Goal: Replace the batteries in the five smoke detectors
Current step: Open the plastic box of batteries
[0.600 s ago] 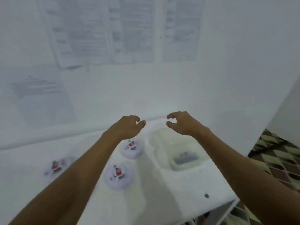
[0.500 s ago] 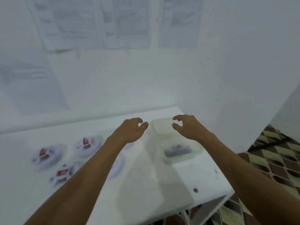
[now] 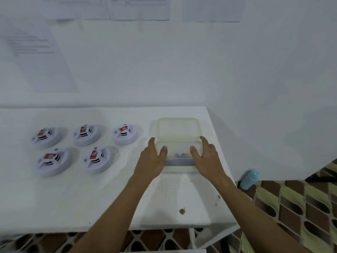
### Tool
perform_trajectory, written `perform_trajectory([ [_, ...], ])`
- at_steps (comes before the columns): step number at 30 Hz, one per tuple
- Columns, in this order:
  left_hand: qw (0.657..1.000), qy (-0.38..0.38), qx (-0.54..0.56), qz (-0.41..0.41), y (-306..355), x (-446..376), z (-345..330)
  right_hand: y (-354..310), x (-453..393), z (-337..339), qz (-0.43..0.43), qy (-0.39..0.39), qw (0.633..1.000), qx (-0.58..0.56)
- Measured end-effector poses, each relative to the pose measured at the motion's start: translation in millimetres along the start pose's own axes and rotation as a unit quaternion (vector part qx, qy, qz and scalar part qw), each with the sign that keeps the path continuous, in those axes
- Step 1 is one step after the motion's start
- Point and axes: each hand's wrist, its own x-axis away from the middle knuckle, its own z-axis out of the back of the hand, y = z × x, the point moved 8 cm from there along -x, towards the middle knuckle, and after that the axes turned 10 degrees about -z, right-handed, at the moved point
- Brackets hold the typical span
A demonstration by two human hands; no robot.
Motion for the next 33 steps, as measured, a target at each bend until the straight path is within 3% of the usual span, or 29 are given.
perform_trajectory([
  [14,0.998,0.046,0.037,0.033,-10.9,6.4,-3.5,10.3,3.6,-8.6,-0.017,-0.076,0.994,-0.082],
  [18,0.991,0.131,0.018,0.004,-10.1,5.3,12.8,7.7,11.9,-5.2,-0.007,-0.052,0.995,-0.084],
  [21,0.991,0.129,0.018,-0.008,-11.0,0.8,13.4,8.8,14.7,-4.3,-0.022,-0.044,0.993,-0.103],
  [24,0.990,0.136,0.024,-0.010,-11.4,-0.1,12.6,13.0,11.8,6.3,-0.025,0.012,0.994,-0.104],
  [27,0.992,0.124,0.028,-0.008,-11.6,-0.4,11.2,15.5,7.7,7.4,-0.028,0.013,0.997,-0.068],
  [33,0.995,0.028,0.094,0.019,-9.1,25.6,-1.1,-4.6,17.3,3.2,0.077,0.010,0.996,0.036],
])
